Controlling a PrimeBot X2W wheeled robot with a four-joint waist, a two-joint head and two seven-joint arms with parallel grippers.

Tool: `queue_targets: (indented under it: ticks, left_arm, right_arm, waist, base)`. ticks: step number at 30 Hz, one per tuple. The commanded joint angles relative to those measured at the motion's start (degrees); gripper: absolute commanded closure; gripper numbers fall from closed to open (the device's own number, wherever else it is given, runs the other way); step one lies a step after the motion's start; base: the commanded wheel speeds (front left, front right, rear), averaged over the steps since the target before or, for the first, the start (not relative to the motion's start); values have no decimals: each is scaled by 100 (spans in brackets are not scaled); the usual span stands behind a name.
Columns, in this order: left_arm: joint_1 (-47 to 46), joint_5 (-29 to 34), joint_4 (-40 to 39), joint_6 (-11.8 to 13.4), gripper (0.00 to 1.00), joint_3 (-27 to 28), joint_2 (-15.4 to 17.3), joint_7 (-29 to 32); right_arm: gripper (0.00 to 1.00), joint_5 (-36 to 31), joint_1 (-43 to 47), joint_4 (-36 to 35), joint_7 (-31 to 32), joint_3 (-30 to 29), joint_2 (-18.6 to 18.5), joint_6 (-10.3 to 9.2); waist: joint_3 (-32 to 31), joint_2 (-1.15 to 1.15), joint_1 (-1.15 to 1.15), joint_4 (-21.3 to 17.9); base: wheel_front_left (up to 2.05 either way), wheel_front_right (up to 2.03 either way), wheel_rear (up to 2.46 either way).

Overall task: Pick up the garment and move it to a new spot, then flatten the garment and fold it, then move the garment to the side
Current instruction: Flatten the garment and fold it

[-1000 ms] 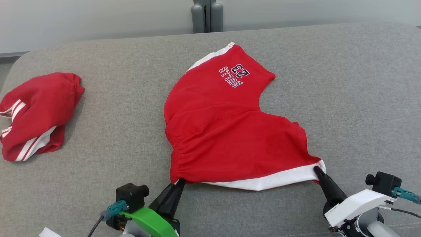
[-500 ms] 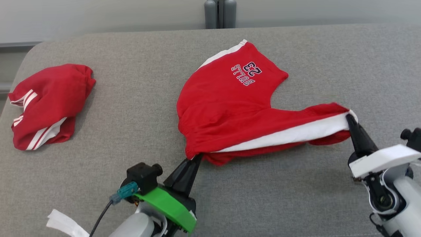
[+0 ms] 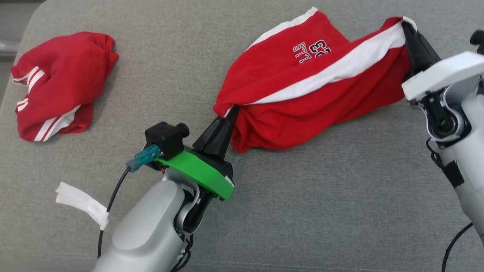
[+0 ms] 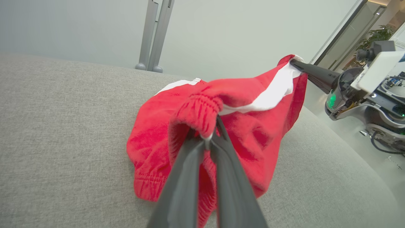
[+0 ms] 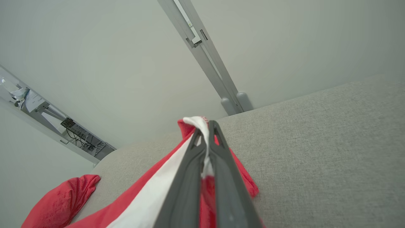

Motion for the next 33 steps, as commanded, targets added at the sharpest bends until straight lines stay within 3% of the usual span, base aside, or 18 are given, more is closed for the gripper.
queue_targets:
  ticks: [1,11,23,24,25,26,33]
  left_arm:
    - [-190,-72,115,-34,100,39,-29,-17]
    - [-864,-155,745,-81,100,145,-354,-11]
    - [-1421,-301,1015,-81,100,225,-535,-11]
    - [-1436,-269,1051,-81,66,223,-541,-11]
    - [-1454,-214,1082,-81,0,228,-552,-11]
    - [-1462,-166,1108,-82,0,228,-558,-11]
    - [-1141,476,1050,-81,0,448,-565,-11]
  right_arm:
    - [100,-90,-258,177,37,24,15,-2]
    - [100,-588,-1815,1745,-22,374,337,-2]
    - [100,-1015,-2868,3156,-431,888,527,-2]
    - [84,-1010,-2899,3227,-455,906,544,-2]
    - [14,-998,-2929,3300,-477,937,562,-2]
    - [0,-1006,-2943,3363,-473,991,563,-2]
    - [0,-1091,-2660,3535,-554,1441,407,-2]
  waist:
    - [390,0,0,323]
    - [950,0,0,669]
    - [1247,0,0,847]
    - [1251,0,0,848]
    - [1250,0,0,846]
    - [1243,0,0,841]
    - [1019,0,0,763]
  base:
    - [0,0,0]
    - [0,0,0]
    - [0,0,0]
    - [0,0,0]
    - [0,0,0]
    - [0,0,0]
    - [0,0,0]
